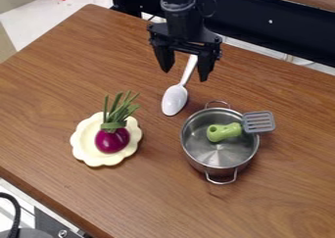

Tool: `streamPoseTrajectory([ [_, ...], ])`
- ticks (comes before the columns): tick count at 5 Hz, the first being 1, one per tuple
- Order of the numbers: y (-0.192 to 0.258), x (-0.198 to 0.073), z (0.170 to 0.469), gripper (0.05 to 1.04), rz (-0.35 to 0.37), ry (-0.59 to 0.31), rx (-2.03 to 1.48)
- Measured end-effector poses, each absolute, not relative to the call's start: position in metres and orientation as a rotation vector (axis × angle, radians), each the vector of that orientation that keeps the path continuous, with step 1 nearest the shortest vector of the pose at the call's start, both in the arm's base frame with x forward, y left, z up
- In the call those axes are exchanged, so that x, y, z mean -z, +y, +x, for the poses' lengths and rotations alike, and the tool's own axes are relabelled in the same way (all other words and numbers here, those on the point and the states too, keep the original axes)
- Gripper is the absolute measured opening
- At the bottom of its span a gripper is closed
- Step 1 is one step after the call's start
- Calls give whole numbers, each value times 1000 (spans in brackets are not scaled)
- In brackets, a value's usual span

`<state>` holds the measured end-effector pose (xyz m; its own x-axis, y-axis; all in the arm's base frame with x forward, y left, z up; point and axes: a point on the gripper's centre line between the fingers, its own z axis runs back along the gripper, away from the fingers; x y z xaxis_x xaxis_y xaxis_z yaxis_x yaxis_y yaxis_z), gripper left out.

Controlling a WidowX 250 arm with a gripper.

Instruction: Move the white spoon to the left side of the cream plate.

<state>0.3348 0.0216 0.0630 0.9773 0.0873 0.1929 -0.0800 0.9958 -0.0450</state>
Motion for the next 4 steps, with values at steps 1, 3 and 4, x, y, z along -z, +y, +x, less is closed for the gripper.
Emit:
streamPoseTrajectory([
  [1, 22, -53, 332, 996, -38, -163, -95],
  [3, 24, -46, 362, 996, -15, -155, -208],
  [4, 27, -48, 379, 996, -17, -170, -252],
])
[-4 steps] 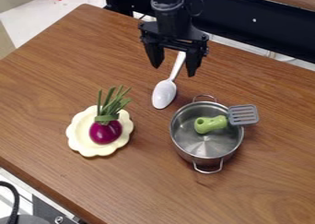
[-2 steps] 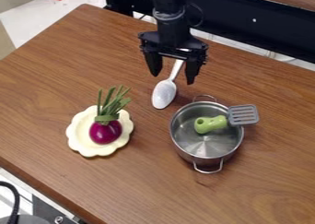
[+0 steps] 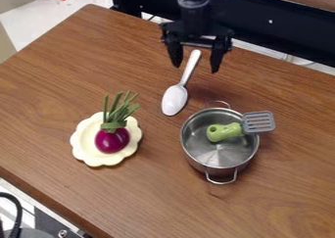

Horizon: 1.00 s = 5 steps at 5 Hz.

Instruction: Move the white spoon to the left side of the cream plate.

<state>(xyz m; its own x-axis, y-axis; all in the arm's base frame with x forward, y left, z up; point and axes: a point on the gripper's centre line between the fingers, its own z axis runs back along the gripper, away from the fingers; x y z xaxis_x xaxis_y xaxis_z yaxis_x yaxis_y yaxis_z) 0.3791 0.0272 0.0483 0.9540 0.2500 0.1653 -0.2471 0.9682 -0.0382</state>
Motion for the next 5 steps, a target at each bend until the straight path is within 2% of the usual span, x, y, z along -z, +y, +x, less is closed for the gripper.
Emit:
streamPoseTrajectory([
  [1, 34, -33, 387, 996, 21, -167, -273],
  [2, 31, -18, 387, 996, 29, -144, -247],
  [5, 46, -19, 391, 996, 31, -171, -230],
])
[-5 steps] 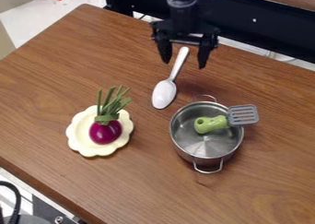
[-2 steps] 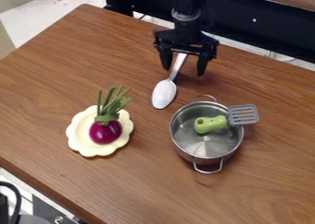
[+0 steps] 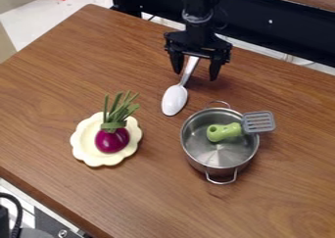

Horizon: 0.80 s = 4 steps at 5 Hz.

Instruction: Move the white spoon to the left side of the cream plate.

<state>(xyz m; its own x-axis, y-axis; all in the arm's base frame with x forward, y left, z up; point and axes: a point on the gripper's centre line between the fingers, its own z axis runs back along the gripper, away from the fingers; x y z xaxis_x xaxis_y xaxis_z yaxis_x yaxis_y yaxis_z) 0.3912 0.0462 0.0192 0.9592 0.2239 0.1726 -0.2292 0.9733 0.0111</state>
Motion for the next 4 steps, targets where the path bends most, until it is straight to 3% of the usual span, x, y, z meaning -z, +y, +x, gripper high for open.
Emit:
streamPoseTrajectory([
  [1, 51, -6, 389, 996, 39, -137, -222],
  [4, 52, 1, 390, 996, 5, -107, -211],
])
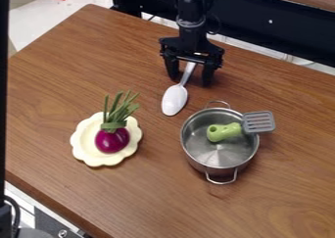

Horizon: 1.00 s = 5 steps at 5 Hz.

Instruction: Move the white spoon to the left side of the cream plate.

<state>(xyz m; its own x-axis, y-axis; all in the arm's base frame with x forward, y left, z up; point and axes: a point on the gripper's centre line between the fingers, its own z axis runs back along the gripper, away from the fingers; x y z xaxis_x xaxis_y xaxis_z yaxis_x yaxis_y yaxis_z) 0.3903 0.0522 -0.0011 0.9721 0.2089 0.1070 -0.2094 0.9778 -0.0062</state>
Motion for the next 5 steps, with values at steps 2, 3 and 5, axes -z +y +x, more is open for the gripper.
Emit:
streamPoseTrajectory([
  [2, 57, 2, 395, 678, -40, -134, -275],
  [3, 59, 3, 393, 402, -46, -136, -280],
  [5, 62, 5, 391, 112, -46, -169, -276],
])
